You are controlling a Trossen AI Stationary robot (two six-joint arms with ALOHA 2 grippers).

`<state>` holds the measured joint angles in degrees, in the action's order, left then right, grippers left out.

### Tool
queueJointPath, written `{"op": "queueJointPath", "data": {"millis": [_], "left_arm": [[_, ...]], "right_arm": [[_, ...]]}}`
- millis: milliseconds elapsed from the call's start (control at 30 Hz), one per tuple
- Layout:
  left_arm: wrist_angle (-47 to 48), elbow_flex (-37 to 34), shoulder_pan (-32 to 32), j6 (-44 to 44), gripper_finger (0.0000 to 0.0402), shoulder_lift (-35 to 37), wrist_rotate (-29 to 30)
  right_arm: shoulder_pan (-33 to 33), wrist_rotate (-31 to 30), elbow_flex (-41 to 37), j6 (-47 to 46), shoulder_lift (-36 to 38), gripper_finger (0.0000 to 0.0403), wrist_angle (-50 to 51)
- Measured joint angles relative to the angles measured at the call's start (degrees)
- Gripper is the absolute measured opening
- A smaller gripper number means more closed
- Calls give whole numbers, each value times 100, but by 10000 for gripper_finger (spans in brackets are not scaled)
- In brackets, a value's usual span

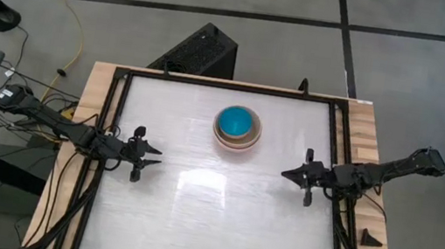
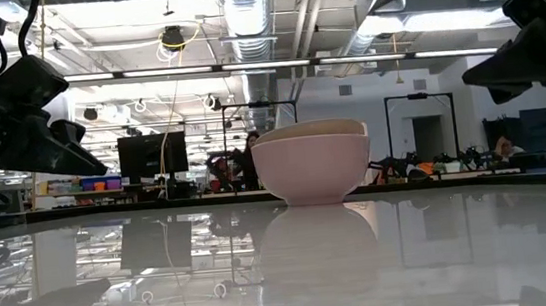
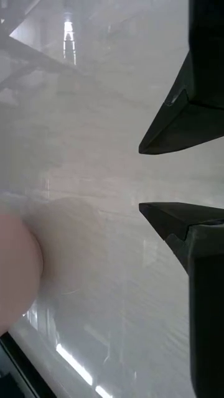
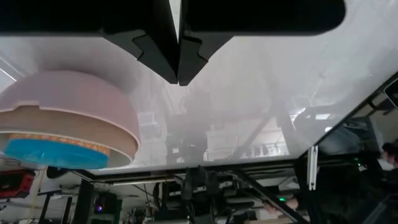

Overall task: Nest bowls inside each other
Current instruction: Return to Home Position

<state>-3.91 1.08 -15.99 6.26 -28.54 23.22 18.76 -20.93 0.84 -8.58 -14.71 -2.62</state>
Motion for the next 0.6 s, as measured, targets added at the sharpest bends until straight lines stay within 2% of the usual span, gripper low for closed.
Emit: {"op": "queueJointPath", "data": {"millis": [600], "left_arm": [[122, 9, 0, -2, 125, -1, -26]], "right_arm": [[-2, 2, 17, 0, 12, 42, 47]]}}
